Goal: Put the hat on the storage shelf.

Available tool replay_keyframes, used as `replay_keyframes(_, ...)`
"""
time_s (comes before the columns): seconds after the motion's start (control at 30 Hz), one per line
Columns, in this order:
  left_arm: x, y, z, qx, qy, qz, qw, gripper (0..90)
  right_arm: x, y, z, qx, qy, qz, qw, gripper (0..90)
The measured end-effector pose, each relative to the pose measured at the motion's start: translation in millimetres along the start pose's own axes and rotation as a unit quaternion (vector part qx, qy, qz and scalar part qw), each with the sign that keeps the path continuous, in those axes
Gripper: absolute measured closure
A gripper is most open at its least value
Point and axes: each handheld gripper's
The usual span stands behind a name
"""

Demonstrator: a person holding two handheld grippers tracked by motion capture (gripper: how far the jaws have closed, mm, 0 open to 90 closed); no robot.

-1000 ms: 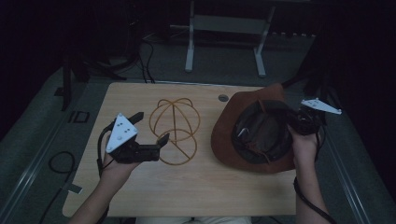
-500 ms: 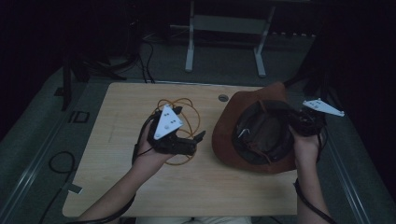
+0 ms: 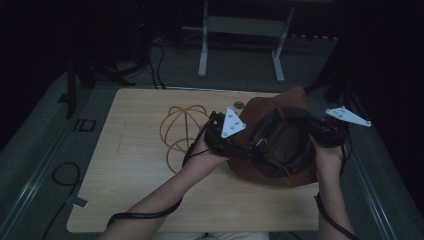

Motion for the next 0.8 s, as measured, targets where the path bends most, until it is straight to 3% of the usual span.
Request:
replay_keyframes(0.07,4.9,-2.6,2.4,0.003,0.002,0.001,1.0000,6.1,-1.9,0.5,-0.1,-0.002,-0.003,0.000,1.0000,84.2)
replay_keyframes(0.1,16.6,-6.0,7.3,-0.001,0.007,0.000,1.0000,6.1,-3.0,0.7,-0.6,-0.001,-0.004,-0.001,1.0000,84.1)
replay_keyframes(0.27,43.2,-10.5,14.4,-0.010,0.021,0.004,0.9997,6.1,-5.9,0.6,-2.7,-0.003,-0.007,0.001,1.0000,84.2)
replay_keyframes(0.47,69.9,-8.2,23.4,-0.027,0.043,0.038,0.9980,10.5,-10.0,2.4,-2.7,-0.004,-0.013,0.004,0.9999,84.1)
replay_keyframes(0.6,82.6,-7.3,23.3,-0.033,0.059,0.074,0.9950,14.0,-14.4,5.5,-1.6,-0.005,-0.022,0.009,0.9997,84.1)
replay_keyframes(0.8,93.1,-4.2,19.1,-0.037,0.087,0.103,0.9902,21.2,-21.9,12.3,0.1,-0.014,-0.032,0.012,0.9993,84.1)
Point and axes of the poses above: each handheld gripper's, and its own axes: x roughly forward along the jaws, z roughly out of its top, y roughly to its left, and after that the axes turned 11 degrees about y, right-handed
